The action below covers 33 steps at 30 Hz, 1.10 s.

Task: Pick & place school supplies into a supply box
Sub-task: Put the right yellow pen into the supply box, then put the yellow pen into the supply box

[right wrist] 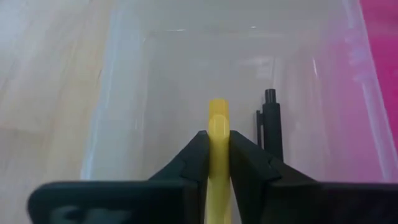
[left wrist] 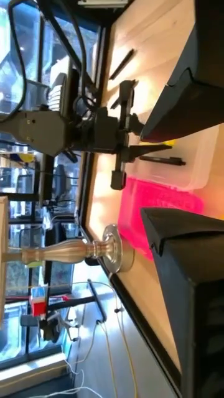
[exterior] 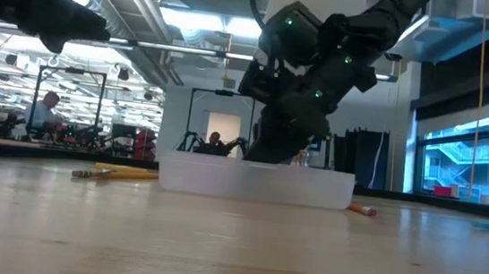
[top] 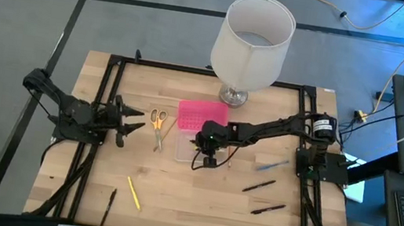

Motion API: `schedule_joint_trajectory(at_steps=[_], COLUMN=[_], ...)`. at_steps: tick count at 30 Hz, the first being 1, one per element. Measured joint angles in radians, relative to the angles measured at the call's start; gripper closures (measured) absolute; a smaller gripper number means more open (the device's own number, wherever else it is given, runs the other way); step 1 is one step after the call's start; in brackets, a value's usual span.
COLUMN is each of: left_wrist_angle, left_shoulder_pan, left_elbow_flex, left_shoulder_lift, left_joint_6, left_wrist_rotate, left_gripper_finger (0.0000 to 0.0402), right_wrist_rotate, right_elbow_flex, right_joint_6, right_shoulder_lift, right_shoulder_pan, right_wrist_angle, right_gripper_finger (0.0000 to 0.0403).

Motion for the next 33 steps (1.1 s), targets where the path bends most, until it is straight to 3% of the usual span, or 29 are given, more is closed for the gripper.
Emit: schedule_joint_trajectory(at_steps=[10,18,24,28,33], left_wrist_angle=[-0.053,-0.218,-0.355,-0.397,-0.614], left_shoulder_pan=[0.0,0.067,0.115,0.125,0.094], left_elbow_flex=[0.147,0.305,0.443,0.551,0.713], left_shoulder_lift=[0.263,0.452,0.588,0.707,0.921], left_joint_6=[-0.024,-0.275,-0.213,-0.124,-0.083], left_wrist_rotate=[-0.028,-0.025,0.152,0.333,0.541], left_gripper_finger=[0.0229,0.0229,0.0229,0.0229,0.0229], right_wrist_rotate=[-0.002,-0.003,-0.003,0.004,0.006], right_elbow_flex=[0.0,0.007,0.071,0.137,0.158], right_joint_6=[-0.001,0.023,0.022,0.079,0.106], right_shoulder_lift=[0.0,-0.012,-0.061,-0.108,-0.168], right_shoulder_pan=[0.0,0.0,0.0,-0.005,-0.01], right_wrist_angle=[0.002,-0.025,-0.123,-0.28,-0.44], right_gripper_finger=[0.0321,0.0293,0.0255,0.0237,0.0234])
